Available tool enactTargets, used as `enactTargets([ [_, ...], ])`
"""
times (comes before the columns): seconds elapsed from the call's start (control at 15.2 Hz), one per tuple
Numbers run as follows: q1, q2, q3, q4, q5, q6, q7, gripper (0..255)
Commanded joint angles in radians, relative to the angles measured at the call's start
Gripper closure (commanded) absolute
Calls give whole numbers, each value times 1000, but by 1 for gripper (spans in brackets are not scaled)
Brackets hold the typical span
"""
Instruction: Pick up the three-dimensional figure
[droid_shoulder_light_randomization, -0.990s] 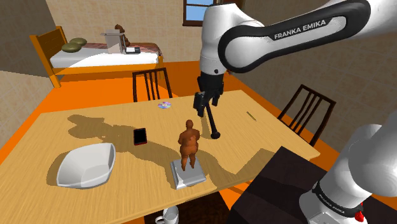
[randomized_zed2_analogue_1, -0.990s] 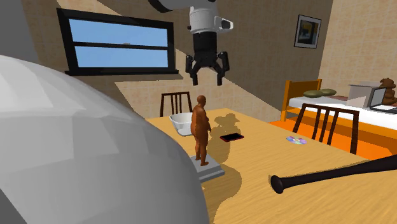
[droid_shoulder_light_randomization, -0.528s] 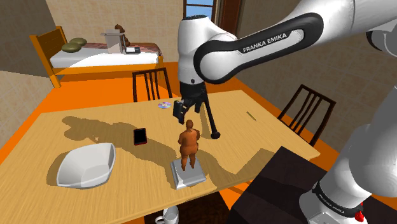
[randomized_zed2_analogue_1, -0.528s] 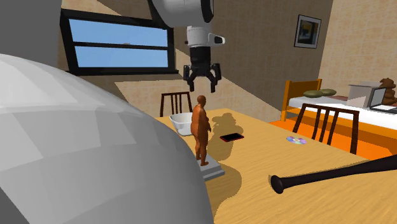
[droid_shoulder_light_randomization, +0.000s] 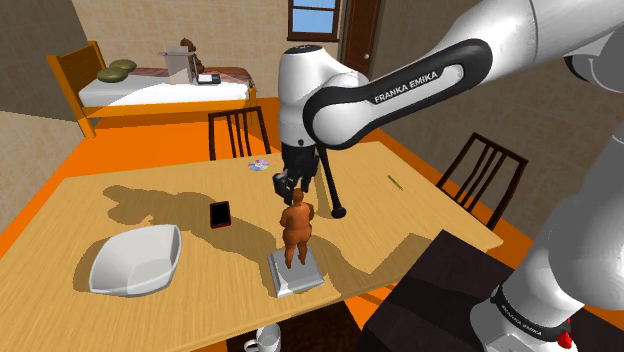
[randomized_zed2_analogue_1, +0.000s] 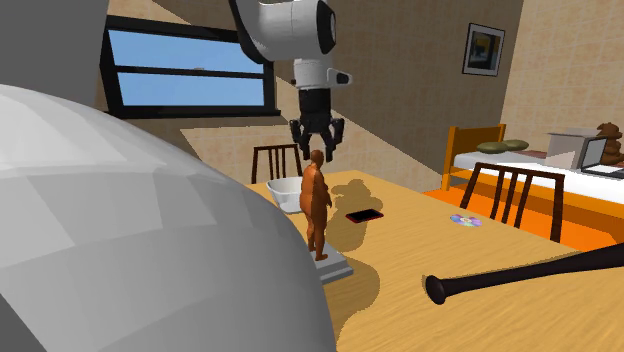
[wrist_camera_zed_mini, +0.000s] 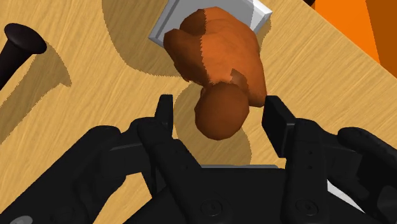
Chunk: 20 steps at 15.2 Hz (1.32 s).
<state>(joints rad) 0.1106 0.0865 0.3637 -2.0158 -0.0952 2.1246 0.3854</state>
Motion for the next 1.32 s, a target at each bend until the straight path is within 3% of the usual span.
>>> enactTargets([
  [0.0, 0, 1, 0, -2, -1, 3, 0, 255],
  [0.53, 0, 1, 0, -4, -1, 5, 1, 255],
  [1.25, -2, -46, 1, 93, 25, -135, -21, 255],
])
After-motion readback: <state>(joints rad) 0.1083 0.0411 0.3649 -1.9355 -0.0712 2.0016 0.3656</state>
